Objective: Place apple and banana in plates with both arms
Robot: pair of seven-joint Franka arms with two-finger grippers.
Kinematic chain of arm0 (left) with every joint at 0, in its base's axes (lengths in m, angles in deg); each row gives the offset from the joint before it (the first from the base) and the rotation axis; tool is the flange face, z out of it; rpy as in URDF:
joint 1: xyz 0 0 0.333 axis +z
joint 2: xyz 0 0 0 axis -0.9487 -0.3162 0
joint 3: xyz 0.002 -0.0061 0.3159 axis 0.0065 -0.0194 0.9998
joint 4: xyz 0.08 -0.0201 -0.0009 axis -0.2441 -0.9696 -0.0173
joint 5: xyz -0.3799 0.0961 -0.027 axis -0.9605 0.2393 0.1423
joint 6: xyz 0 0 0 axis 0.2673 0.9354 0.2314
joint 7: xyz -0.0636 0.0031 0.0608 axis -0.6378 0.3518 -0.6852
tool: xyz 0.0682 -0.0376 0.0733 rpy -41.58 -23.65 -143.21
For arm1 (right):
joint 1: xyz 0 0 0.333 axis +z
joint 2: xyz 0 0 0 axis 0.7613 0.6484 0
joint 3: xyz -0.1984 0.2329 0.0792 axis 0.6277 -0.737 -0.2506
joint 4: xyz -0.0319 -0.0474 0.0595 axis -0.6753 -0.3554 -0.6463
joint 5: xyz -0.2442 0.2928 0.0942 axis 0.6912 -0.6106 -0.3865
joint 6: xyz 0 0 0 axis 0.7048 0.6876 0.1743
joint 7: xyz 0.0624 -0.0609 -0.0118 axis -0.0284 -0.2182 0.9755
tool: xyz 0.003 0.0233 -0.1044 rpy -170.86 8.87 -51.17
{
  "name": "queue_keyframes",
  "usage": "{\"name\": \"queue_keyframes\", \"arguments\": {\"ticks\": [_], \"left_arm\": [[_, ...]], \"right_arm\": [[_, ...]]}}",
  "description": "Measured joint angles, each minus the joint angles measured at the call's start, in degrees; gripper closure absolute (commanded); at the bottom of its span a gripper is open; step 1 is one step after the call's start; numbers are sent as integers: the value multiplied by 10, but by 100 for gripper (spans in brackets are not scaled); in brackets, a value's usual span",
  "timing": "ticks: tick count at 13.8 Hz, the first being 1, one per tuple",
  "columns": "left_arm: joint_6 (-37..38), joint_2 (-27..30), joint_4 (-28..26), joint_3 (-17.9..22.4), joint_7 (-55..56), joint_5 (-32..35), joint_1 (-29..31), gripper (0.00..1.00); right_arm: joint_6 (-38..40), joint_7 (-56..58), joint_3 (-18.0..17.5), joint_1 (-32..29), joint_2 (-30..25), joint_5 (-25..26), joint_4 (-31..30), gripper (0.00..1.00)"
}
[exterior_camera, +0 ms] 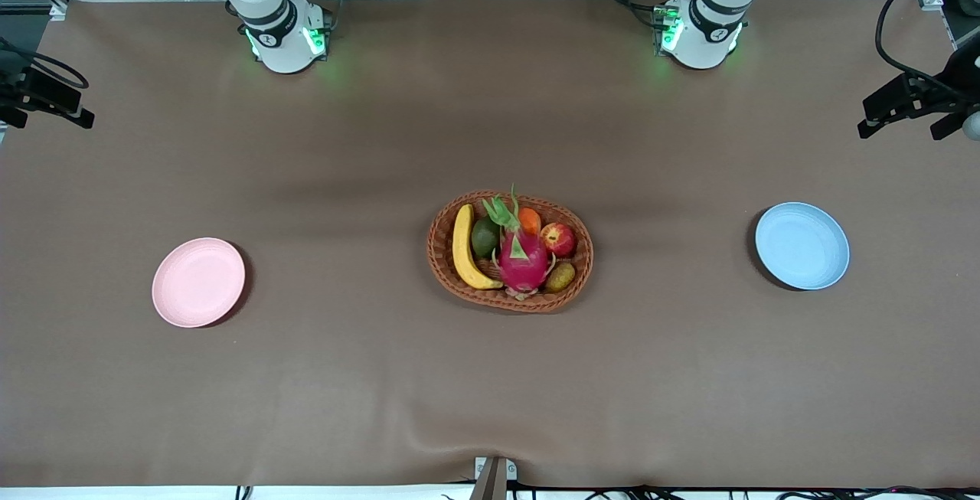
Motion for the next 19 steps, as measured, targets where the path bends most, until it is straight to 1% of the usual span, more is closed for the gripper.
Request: {"name": "queue_keyframes", "arguments": {"ticks": [5,10,14,19], "left_arm": [[0,0,0,0,0,0,-1,0],[3,-3,0,-1,0,0,-1,0],[8,-16,-1,-3,-1,0,-2,0],[10,-39,-4,-15,-1,0,-4,0]], "right_arm": [[0,18,0,0,0,15,0,0],[0,19,0,0,0,17,0,0],[0,19,0,0,0,17,0,0],[0,19,0,0,0,18,0,0]]}}
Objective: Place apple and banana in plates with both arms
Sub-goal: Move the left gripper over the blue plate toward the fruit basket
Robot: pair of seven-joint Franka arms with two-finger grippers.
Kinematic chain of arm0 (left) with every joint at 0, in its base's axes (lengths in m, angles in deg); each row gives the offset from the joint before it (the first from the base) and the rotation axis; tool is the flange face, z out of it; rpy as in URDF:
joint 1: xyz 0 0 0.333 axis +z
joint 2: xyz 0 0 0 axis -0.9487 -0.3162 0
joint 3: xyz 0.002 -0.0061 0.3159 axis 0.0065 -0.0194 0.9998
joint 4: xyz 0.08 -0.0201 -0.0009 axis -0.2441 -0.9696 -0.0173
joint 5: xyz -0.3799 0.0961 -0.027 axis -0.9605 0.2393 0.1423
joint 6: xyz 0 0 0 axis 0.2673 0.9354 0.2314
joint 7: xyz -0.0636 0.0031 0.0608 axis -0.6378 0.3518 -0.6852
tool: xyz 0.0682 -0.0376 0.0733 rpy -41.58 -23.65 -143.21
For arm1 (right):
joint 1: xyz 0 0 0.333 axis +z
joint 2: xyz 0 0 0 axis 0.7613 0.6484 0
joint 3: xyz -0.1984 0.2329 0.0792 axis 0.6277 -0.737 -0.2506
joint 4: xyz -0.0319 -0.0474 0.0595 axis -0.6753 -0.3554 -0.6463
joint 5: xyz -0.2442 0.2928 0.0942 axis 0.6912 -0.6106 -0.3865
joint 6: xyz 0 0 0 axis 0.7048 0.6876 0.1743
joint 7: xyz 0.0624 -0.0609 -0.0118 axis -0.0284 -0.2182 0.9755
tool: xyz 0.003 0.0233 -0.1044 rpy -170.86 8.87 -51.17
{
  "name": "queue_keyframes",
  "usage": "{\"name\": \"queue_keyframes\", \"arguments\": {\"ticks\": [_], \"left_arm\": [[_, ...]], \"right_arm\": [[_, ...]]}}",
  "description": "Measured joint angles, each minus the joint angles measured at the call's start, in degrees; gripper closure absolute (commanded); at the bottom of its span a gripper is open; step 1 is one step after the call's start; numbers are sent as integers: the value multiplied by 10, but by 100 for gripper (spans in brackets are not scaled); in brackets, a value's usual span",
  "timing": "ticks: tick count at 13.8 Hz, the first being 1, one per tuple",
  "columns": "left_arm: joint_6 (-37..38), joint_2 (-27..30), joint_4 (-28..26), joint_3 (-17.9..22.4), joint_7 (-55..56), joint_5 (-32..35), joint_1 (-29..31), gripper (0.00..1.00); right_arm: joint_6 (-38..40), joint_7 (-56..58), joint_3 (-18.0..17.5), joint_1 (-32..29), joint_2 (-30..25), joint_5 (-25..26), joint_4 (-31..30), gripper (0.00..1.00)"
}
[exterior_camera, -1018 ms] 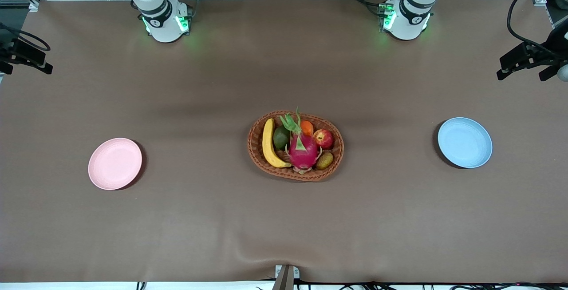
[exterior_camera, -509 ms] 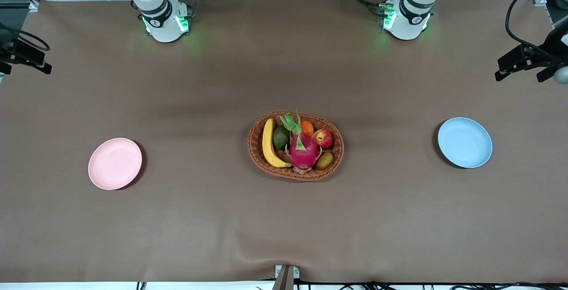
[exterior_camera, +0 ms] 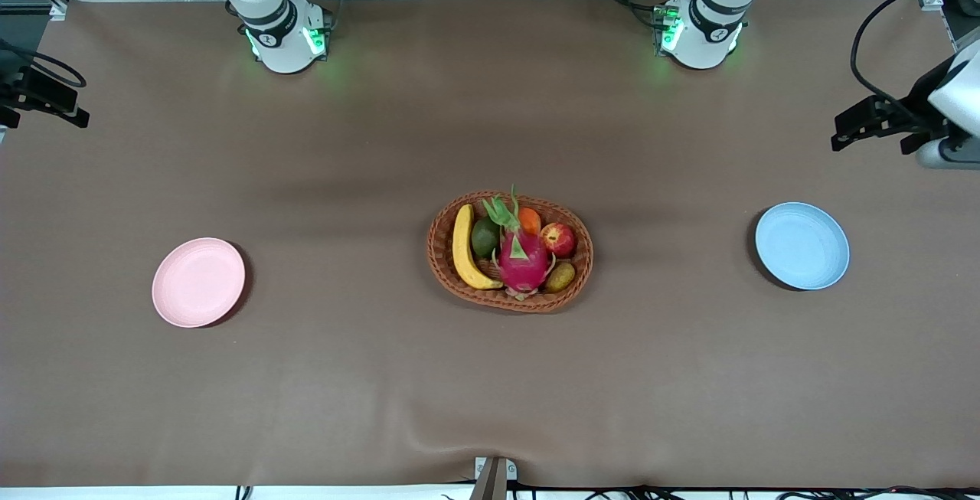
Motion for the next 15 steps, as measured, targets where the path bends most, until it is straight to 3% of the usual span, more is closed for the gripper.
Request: {"name": "queue_keyframes", "arguments": {"ticks": [8,15], "left_arm": [[-4,-70,-9,-49,0,-12,-2,0],[-130,-97,-77,-147,0,-10,-4,0]], "right_arm": [[0,0,-1,2,0,0,-2,0],[1,0,-2,7,0,0,-6,0]]}}
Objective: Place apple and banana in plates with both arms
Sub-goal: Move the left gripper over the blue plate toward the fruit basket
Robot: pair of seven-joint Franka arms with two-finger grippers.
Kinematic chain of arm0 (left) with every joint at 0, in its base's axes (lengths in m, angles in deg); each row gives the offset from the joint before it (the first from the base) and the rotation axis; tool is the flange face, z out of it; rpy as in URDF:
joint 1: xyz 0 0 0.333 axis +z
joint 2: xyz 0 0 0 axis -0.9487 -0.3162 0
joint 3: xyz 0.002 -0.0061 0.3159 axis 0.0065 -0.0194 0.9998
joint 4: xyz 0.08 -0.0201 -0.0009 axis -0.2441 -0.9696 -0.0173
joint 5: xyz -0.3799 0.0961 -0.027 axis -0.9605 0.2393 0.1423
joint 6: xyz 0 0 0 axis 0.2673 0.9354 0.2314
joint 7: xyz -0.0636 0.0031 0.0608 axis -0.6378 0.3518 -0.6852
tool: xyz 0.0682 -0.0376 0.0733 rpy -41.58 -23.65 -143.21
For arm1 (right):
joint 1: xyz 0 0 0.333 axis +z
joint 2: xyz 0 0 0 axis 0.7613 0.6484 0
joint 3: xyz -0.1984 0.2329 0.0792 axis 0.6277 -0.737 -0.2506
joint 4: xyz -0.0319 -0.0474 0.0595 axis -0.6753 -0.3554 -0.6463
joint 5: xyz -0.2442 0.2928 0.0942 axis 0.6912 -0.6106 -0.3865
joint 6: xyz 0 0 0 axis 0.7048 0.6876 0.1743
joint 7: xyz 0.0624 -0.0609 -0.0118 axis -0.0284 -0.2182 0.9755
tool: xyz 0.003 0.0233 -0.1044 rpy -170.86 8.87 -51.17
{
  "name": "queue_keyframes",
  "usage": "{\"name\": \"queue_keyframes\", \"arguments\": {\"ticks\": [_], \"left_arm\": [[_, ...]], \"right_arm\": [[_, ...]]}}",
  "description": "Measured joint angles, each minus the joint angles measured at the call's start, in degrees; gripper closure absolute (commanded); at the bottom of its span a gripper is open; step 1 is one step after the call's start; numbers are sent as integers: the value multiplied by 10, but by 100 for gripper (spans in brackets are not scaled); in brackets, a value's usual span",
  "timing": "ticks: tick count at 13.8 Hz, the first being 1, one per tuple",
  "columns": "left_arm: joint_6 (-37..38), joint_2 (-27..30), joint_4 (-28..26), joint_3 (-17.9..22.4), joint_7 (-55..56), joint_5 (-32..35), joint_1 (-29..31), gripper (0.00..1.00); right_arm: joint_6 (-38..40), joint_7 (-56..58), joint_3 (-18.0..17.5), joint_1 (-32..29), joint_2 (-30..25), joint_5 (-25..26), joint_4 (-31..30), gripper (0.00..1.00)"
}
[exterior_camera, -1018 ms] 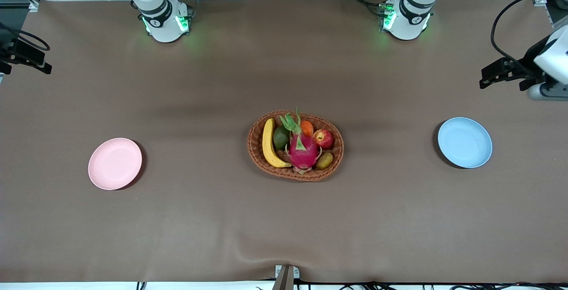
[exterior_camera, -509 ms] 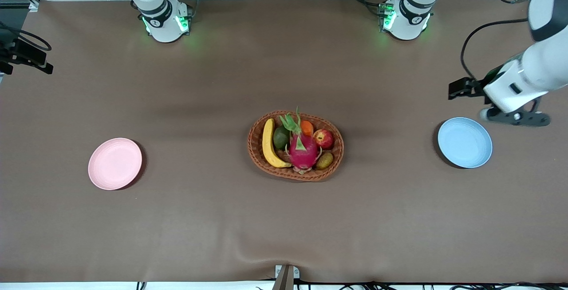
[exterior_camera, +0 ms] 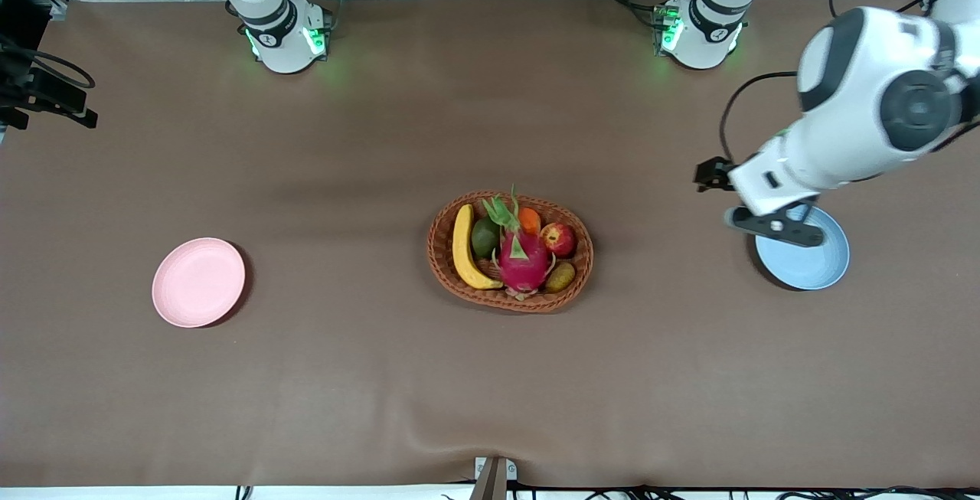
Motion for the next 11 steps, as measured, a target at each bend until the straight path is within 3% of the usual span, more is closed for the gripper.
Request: {"name": "queue_keyframes", "arguments": {"ticks": [5,11], "left_arm": [[-181,-1,-107,-49,-64,29,0,0],[-280,-37,-130,-87,-128,30,0,0]], "right_arm": [[0,0,0,3,0,0,0,0],[0,0,0,8,1,0,-6,0]]}}
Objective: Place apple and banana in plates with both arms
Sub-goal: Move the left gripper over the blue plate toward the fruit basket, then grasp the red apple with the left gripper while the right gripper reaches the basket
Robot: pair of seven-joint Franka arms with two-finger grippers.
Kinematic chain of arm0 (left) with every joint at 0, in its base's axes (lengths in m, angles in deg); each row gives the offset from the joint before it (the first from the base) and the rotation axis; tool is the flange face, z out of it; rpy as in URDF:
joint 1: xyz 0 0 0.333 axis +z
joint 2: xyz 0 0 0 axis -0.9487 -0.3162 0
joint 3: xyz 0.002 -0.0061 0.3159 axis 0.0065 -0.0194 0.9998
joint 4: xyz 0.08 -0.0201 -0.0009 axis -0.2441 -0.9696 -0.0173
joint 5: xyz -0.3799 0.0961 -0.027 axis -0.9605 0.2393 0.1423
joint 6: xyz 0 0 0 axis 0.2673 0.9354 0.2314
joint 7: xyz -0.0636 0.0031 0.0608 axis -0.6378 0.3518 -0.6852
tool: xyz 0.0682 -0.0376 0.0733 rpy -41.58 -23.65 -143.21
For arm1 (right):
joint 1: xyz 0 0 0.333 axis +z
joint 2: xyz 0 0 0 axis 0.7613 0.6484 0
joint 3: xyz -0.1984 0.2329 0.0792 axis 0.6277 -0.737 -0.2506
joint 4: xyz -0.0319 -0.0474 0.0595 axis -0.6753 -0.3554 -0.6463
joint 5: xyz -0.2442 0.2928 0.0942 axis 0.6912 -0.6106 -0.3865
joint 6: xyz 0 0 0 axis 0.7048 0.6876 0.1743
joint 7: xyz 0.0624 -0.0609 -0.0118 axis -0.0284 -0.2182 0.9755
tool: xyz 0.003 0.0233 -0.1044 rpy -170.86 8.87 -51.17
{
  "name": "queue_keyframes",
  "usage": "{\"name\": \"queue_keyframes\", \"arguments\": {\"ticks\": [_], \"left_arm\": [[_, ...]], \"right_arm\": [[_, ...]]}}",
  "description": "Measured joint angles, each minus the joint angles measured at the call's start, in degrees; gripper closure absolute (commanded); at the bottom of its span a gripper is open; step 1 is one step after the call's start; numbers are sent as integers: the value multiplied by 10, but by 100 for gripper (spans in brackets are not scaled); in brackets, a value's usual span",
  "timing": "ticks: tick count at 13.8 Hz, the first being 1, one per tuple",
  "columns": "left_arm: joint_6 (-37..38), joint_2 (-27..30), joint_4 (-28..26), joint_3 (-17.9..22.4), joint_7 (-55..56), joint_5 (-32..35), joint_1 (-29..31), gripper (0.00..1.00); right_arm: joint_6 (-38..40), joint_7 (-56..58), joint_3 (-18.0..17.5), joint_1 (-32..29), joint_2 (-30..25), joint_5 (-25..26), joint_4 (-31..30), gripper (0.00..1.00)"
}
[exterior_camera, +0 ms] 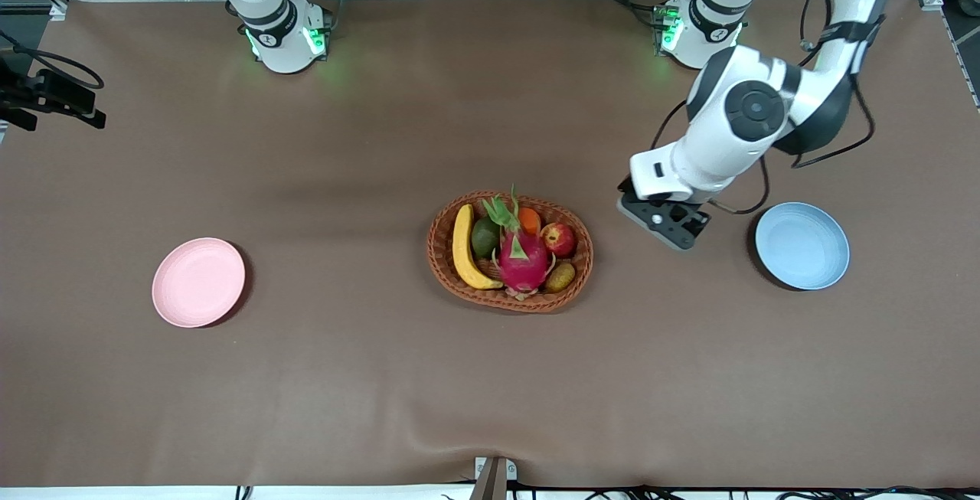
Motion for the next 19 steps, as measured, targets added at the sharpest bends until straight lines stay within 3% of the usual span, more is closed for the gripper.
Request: {"name": "queue_keyframes", "arguments": {"ticks": [5,10,15,19], "left_arm": [[-97,-83,-2,-12,-10,0,-13,0],[-105,-89,1,-14,-5,3,-53,0],[-127,-114,0,-14,31,67,-61,0],[-147,-131,5,-14,61,89,-81,0]], "right_arm": [[-17,-1,0,17,8,0,-8,0],[-35,-1,-1,32,28,0,-10,0],[-74,-1,-2,61,71,-4,-11,0],[-118,-2,-3,75,121,-39,-13,0]]}}
